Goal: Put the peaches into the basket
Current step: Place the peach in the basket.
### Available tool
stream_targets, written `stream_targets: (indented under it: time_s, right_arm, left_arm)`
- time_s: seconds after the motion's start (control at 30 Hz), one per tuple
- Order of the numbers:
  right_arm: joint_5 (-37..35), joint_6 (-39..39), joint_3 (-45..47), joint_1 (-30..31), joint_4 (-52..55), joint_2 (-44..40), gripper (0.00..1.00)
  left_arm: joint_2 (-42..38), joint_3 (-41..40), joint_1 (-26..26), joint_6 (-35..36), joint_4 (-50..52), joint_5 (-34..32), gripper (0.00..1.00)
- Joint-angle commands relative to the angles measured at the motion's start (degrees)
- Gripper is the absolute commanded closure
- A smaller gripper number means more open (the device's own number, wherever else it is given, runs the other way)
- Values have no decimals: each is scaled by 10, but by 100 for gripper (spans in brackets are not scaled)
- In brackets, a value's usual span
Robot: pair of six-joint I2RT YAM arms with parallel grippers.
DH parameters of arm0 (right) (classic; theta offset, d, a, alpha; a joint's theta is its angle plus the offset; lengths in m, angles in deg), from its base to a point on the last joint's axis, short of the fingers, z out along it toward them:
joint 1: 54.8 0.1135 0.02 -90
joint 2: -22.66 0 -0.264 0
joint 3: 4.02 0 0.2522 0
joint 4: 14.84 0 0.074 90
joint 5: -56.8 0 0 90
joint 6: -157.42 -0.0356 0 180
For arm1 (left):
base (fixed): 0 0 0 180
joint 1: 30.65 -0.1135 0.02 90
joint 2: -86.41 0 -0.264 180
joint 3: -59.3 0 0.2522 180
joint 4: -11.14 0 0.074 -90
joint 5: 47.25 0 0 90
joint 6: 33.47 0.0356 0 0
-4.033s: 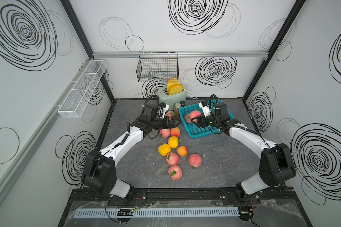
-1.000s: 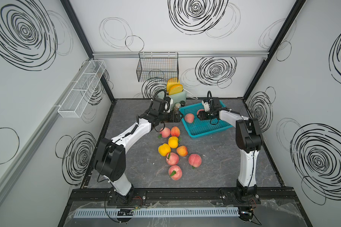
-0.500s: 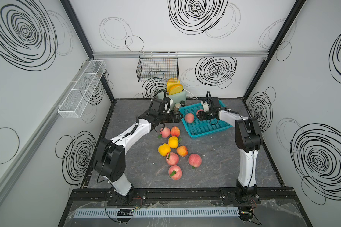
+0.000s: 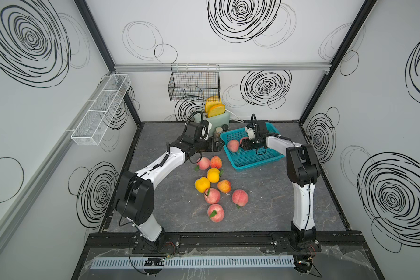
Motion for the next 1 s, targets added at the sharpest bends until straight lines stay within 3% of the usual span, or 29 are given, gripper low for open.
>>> stream_targets:
  time_s: [0.0,0.97]
  right_arm:
    - [-3,14,-18,4,18,5,31]
    - [-12,15,-18,8,22,-22,22]
  left_arm:
    - [-19,-5,-5,5,-24,2,2]
    - [-35,-14,-7,6,-16,-2,2]
